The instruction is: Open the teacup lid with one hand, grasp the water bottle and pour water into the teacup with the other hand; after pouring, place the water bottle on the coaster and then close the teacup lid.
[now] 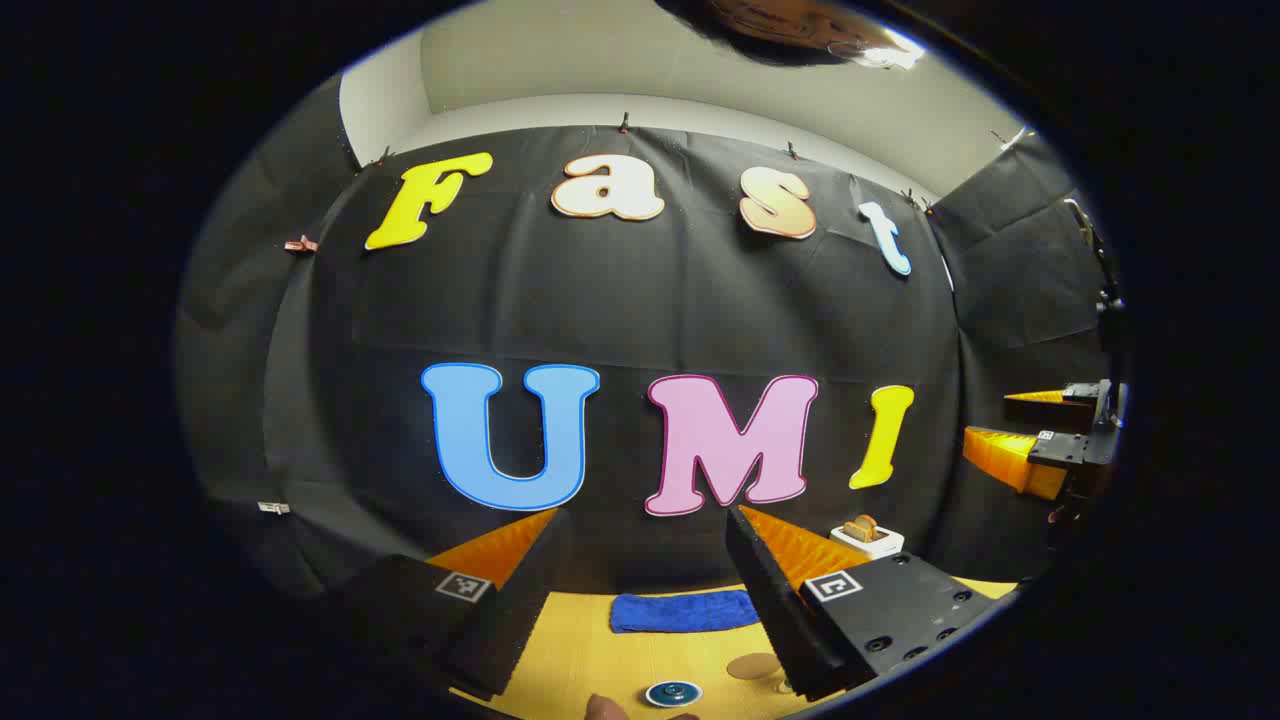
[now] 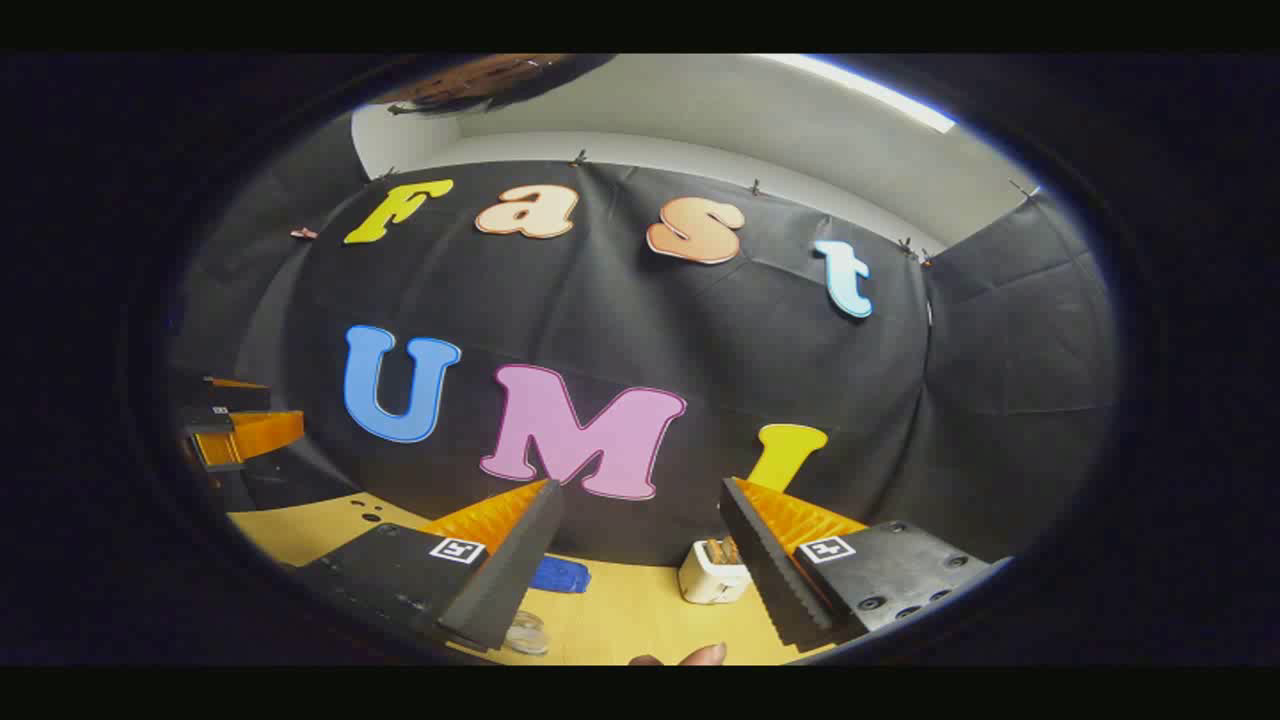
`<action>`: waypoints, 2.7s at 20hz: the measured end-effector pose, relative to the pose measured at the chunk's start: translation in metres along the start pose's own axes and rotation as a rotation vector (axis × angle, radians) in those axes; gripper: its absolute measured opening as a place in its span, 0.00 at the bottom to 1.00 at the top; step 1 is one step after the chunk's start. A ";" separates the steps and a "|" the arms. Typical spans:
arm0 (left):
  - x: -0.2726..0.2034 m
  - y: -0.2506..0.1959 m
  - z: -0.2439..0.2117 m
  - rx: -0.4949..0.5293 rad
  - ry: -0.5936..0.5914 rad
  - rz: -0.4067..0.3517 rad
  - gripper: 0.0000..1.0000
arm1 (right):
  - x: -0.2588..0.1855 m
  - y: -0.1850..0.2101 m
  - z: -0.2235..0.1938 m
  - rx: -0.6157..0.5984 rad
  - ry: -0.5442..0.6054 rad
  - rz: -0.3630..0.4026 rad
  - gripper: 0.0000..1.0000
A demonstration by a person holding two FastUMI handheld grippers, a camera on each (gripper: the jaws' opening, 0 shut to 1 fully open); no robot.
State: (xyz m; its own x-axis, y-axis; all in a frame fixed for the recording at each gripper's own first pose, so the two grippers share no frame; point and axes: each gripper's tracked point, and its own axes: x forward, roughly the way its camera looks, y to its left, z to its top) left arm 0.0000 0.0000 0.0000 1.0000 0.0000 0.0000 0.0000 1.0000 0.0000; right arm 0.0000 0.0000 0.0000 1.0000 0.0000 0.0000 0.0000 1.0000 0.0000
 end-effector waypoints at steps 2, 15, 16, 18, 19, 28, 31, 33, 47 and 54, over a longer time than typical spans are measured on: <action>0.000 0.000 0.000 -0.001 -0.004 -0.010 0.98 | 0.001 0.006 0.001 0.000 -0.003 0.007 0.99; -0.001 0.002 -0.009 0.005 0.012 -0.006 0.98 | -0.001 0.028 0.010 -0.003 -0.026 0.062 0.96; 0.000 0.002 -0.009 0.007 0.014 -0.008 0.98 | -0.002 0.030 0.010 -0.001 -0.025 0.065 0.98; 0.000 -0.003 -0.015 0.019 0.021 -0.023 0.98 | -0.003 0.035 0.006 0.011 -0.020 0.075 0.98; 0.001 -0.005 -0.018 0.027 0.025 -0.035 0.98 | -0.003 0.039 0.004 0.019 -0.019 0.078 0.98; 0.017 -0.038 -0.156 0.077 0.130 -0.141 0.89 | 0.004 0.074 -0.089 0.045 0.066 0.112 0.98; 0.027 -0.039 -0.227 0.090 0.193 -0.126 0.83 | 0.010 0.084 -0.119 0.029 0.073 0.124 0.98; 0.031 -0.039 -0.277 0.085 0.233 -0.114 0.83 | 0.009 0.095 -0.139 0.027 0.071 0.149 0.99; 0.048 -0.049 -0.421 0.025 0.382 -0.046 0.62 | -0.009 0.088 -0.257 0.039 0.199 0.145 0.98; 0.050 -0.049 -0.424 0.038 0.400 -0.036 0.35 | -0.010 0.090 -0.278 0.049 0.221 0.146 0.98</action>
State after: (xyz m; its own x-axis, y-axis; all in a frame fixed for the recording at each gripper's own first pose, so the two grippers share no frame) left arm 0.0495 -0.0491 -0.4239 0.9204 -0.0271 -0.3900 0.0420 0.9987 0.0296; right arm -0.0100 0.0901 -0.2784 0.9651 0.1493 -0.2150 -0.1386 0.9883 0.0642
